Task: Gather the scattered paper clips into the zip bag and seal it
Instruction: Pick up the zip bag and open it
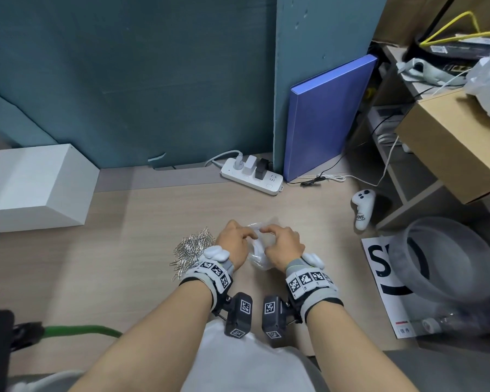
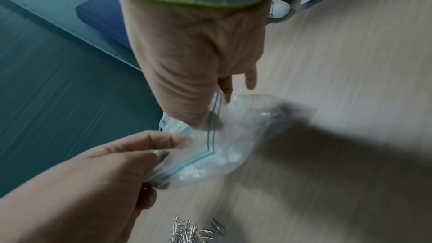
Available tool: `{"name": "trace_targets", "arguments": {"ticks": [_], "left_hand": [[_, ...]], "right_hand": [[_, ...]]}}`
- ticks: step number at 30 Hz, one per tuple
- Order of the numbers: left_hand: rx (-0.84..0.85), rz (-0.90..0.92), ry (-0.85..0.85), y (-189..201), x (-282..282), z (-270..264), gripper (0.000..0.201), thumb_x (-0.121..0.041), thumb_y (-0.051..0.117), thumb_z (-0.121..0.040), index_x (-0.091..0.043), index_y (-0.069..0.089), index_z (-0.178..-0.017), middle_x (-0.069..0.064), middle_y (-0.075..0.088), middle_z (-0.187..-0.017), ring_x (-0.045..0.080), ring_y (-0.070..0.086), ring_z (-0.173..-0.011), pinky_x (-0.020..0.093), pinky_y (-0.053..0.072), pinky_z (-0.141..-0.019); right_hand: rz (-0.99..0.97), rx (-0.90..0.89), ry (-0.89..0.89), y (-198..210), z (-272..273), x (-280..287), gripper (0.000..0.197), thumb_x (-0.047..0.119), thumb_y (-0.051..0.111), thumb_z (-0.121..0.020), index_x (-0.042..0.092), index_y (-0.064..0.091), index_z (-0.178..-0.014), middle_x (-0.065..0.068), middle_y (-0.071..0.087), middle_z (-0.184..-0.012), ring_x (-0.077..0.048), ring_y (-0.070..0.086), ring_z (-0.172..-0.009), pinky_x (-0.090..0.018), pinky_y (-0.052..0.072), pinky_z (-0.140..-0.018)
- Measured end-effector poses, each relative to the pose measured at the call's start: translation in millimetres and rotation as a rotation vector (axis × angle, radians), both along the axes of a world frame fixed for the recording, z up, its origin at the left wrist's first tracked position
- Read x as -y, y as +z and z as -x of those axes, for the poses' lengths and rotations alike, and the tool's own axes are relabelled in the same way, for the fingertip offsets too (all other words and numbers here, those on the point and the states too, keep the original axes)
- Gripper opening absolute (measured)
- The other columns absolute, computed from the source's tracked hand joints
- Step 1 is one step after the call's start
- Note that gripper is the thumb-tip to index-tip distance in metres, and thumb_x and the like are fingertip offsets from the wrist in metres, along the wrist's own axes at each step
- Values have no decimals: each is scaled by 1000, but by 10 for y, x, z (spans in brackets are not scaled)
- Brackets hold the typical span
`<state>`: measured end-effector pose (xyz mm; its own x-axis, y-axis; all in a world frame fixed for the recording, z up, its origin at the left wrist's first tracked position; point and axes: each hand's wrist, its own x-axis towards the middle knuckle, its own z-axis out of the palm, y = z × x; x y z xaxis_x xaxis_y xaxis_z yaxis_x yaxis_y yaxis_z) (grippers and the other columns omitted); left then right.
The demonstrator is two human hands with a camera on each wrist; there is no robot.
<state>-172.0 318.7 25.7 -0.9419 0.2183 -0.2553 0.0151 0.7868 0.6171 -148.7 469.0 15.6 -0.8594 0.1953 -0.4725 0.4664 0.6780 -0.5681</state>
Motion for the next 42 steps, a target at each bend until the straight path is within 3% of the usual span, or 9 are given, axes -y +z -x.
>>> {"name": "trace_targets", "arguments": {"ticks": [5, 11, 16, 19, 22, 27, 30, 36, 42], "left_hand": [[70, 126, -21, -44, 15, 11, 20, -20, 60, -92, -23, 76, -82, 0, 43, -103, 24, 57, -88, 28, 47, -73], [110, 327, -43, -53, -9, -48, 29, -54, 72, -83, -27, 79, -92, 1, 60, -106, 23, 63, -91, 32, 54, -80], [199, 606, -275, 56, -122, 6, 38, -29, 66, -80, -34, 66, -117, -1, 72, -116, 25, 67, -103, 40, 45, -97], [273, 687, -354, 79, -174, 23, 56, -22, 67, -67, -38, 53, -119, 4, 62, -113, 28, 63, -102, 49, 37, -102], [348, 697, -377, 30, -156, 65, 81, -18, 68, -58, -44, 46, -132, 8, 49, -118, 33, 58, -110, 51, 34, -107], [417, 547, -439, -107, -156, 98, 84, -5, 72, -57, -48, 53, -126, 6, 39, -118, 32, 52, -108, 47, 45, -99], [303, 646, -468, -199, -206, 94, 73, -11, 72, -61, -52, 55, -119, 2, 39, -112, 26, 48, -107, 41, 37, -92], [210, 767, -552, -296, -217, 110, 94, -20, 78, -55, -49, 42, -137, 5, 40, -122, 26, 44, -111, 40, 38, -90], [211, 683, -529, -222, -156, 280, 104, -21, 81, -56, -50, 31, -143, 5, 38, -123, 28, 49, -108, 39, 38, -88]], "right_hand": [[130, -18, 106, -9, -35, -27, 64, -11, 56, -85, 29, 65, -135, -9, 44, -125, -29, 57, -117, -27, 45, -103], [155, -86, 20, -7, -86, -11, 24, 0, 58, -86, 11, 77, -79, -5, 45, -100, -20, 55, -85, -10, 45, -62], [-55, -30, -25, -100, -116, 51, 9, 21, 69, -85, 24, 76, -83, -5, 62, -107, -26, 65, -91, -25, 45, -73], [-196, 36, 68, -175, -163, 71, 23, 18, 63, -90, 34, 70, -103, -5, 50, -103, -31, 61, -98, -32, 46, -75], [-287, 105, 86, -221, -200, 59, 25, 19, 57, -89, 39, 59, -104, -2, 37, -103, -30, 50, -99, -39, 45, -83], [-265, 215, 102, -331, -188, -24, 27, 23, 54, -85, 40, 55, -106, -2, 36, -111, -31, 51, -100, -43, 47, -79], [-293, 248, 123, -437, -159, -91, 30, 26, 56, -83, 41, 52, -109, -3, 35, -112, -33, 51, -99, -41, 43, -76], [-277, 230, 162, -464, -86, -138, 32, 28, 49, -79, 38, 53, -110, -1, 31, -106, -31, 46, -97, -41, 43, -80], [-2, -44, 191, -295, -8, -225, 26, 29, 59, -89, 44, 63, -109, 6, 32, -106, -18, 50, -92, -34, 50, -83]]}}
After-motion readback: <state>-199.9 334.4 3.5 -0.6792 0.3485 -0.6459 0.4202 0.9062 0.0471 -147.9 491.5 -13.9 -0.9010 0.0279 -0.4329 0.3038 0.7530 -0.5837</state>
